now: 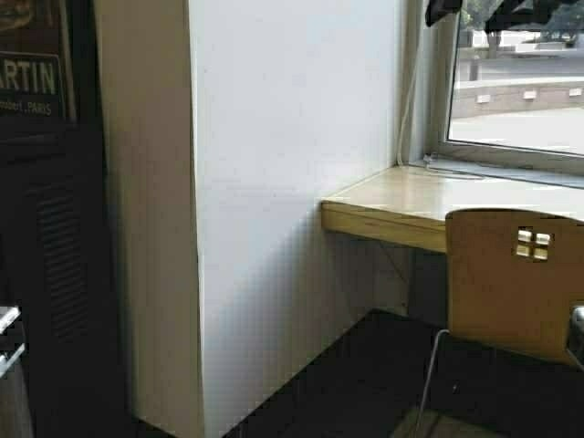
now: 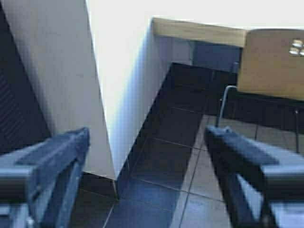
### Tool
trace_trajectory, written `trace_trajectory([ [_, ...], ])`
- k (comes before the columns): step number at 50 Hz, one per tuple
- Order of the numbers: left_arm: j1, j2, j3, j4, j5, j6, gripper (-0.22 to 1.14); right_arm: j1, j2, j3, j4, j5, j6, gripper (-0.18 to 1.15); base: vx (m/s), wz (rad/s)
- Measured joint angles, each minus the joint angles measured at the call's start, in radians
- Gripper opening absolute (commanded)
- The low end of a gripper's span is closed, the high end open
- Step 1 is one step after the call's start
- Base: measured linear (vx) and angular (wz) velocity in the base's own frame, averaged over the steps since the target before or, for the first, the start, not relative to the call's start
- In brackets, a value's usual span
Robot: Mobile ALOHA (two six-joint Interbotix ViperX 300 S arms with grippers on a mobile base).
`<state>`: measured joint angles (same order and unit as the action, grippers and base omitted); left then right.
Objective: Push the chairs under the table
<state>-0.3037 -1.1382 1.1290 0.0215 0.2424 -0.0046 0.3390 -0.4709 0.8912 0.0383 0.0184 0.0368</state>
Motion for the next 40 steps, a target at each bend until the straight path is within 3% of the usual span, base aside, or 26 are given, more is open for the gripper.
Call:
trace_trajectory([
  [40,0.002,-0.031,0.011,0.006,-0.04,-0.012,1.02,0.002,0.025,-0.029,-0.014,0.012,0.002,1.03,-0.39,-0.06],
])
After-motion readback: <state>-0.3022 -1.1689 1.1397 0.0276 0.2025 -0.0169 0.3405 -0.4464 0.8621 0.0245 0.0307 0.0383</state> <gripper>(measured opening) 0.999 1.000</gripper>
